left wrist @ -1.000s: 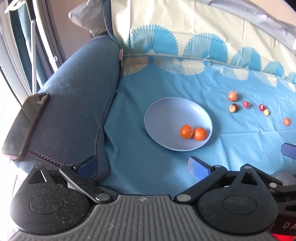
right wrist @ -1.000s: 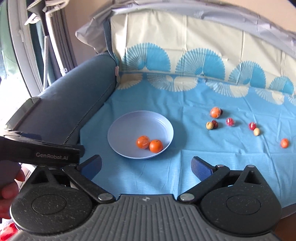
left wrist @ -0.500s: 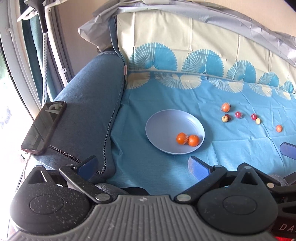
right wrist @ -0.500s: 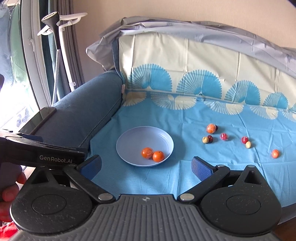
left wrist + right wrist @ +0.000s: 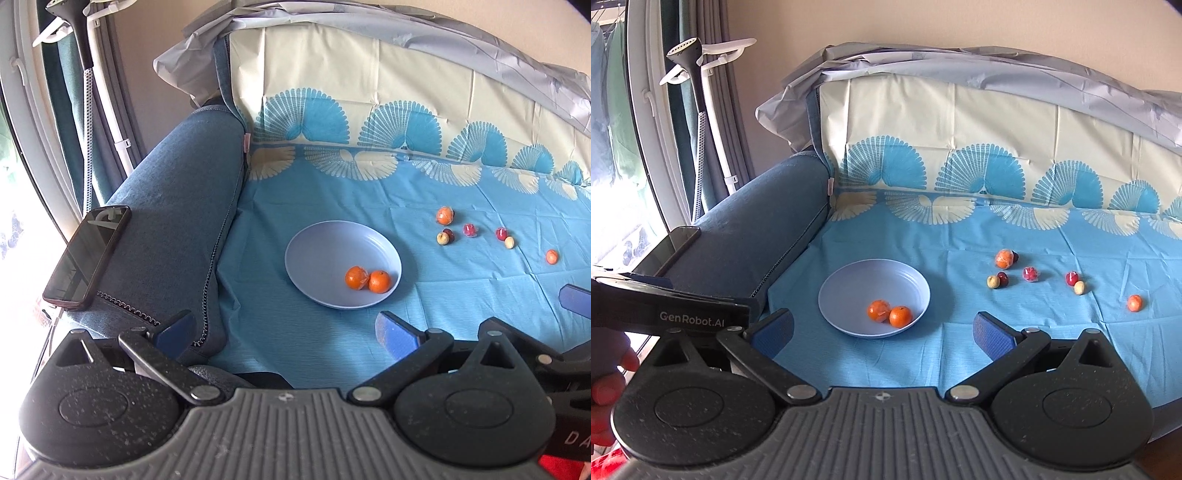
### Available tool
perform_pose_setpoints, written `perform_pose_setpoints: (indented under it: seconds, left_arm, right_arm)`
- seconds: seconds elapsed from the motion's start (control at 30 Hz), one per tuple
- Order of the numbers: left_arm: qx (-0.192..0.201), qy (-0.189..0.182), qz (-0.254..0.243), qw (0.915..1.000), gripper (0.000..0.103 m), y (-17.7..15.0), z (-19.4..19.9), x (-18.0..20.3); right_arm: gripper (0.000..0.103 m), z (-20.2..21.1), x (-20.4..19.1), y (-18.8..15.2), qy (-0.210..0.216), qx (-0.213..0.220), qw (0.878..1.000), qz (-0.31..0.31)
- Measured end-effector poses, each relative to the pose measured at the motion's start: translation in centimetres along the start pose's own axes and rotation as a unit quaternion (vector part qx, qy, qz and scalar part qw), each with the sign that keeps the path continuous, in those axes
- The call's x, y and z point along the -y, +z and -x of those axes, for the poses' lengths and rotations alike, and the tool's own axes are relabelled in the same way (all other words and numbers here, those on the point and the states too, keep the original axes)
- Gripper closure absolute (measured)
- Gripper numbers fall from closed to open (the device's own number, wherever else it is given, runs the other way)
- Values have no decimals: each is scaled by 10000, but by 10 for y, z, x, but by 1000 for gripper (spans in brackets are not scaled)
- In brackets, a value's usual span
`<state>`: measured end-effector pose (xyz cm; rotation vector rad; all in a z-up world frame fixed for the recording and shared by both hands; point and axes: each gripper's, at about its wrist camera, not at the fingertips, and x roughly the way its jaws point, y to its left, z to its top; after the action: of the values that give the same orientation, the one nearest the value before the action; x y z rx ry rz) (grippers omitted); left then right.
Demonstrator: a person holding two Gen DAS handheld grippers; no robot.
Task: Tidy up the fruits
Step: 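Lift both grippers away from the plate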
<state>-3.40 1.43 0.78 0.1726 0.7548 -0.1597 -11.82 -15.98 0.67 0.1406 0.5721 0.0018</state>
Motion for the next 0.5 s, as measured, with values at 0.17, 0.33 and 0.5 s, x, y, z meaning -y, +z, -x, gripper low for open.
perform_pose_setpoints:
  seconds: [0.17, 0.33, 0.5]
  left_arm:
    - [-102, -37, -32, 9999, 0, 1, -7, 2]
    - [-218, -75, -50, 9997, 0, 1, -16, 8]
    - [-362, -255, -68, 9990, 0, 8, -29, 17]
  right_arm:
    - [1, -4, 7, -1, -69, 5, 9999, -118]
    - [1, -15, 27, -1, -316, -5, 9990, -325]
    - [1, -26, 56, -2, -651, -44, 9957, -653]
